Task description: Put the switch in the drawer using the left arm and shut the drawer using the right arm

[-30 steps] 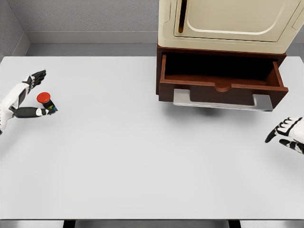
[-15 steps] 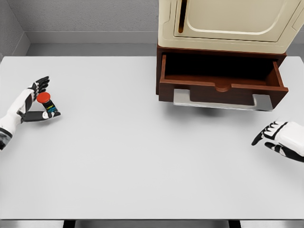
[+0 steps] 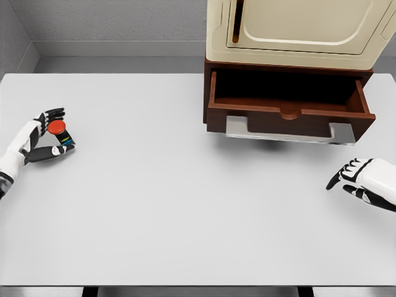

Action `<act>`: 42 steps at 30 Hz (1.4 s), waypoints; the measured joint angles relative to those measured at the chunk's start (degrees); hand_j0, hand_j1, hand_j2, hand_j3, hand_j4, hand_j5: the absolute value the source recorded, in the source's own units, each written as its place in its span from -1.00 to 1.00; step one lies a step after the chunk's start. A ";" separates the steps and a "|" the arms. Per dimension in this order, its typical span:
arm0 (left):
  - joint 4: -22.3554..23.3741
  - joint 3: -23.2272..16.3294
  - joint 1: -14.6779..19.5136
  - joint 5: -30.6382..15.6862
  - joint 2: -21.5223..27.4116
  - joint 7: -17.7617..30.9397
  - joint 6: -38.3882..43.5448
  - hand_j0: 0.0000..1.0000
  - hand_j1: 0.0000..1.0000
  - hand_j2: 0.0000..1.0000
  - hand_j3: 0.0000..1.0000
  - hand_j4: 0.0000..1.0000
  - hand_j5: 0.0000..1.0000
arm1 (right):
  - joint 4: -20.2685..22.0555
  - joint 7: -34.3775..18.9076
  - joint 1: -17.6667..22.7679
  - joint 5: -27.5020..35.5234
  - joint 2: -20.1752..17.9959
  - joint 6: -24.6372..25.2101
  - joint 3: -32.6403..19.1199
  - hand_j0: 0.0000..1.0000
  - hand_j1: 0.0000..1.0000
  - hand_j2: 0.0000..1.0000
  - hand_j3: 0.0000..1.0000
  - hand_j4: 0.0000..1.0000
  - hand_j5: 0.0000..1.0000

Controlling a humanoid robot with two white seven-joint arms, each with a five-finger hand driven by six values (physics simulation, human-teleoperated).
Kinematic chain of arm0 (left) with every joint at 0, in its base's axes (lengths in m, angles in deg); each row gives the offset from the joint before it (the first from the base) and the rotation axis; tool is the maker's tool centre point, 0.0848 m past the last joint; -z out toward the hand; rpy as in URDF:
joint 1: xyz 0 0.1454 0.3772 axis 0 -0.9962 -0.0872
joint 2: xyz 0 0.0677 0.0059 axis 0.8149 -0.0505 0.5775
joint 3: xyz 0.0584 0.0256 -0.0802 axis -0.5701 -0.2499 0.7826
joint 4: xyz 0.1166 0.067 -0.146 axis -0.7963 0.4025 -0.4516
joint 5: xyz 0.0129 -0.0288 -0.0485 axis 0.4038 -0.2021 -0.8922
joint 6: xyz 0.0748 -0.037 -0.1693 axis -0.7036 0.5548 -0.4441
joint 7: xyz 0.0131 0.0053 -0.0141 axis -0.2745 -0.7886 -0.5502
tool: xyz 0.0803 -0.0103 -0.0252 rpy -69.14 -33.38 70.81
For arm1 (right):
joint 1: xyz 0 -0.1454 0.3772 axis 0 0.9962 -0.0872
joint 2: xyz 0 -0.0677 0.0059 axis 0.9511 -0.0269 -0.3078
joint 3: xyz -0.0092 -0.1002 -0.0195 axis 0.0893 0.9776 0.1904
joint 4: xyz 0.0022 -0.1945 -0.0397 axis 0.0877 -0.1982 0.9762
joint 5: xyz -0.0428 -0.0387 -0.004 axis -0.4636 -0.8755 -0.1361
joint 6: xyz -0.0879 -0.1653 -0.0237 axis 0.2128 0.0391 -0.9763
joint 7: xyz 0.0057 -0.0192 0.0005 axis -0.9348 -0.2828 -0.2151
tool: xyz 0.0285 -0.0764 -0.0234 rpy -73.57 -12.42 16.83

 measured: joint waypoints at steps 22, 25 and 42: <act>-5.18 -0.01 -0.26 0.14 0.07 0.00 0.07 -0.09 -0.09 -0.09 -0.09 -0.09 -0.09 | 0.00 0.00 -0.35 0.00 -0.60 0.00 -0.17 0.05 0.05 0.05 0.05 0.05 0.05; -7.82 0.01 -0.26 0.16 0.27 0.00 0.21 -0.09 -0.09 -0.09 -0.09 -0.09 -0.09 | 0.00 0.00 -0.44 0.00 -0.61 0.00 -0.17 0.05 0.05 0.05 0.05 0.05 0.05; -20.21 -1.95 2.11 2.33 -2.44 0.11 0.61 -0.15 -0.15 -0.15 -0.15 -0.15 -0.15 | 0.00 0.00 -0.53 0.00 -0.55 0.00 -0.17 0.05 0.05 0.05 0.05 0.05 0.05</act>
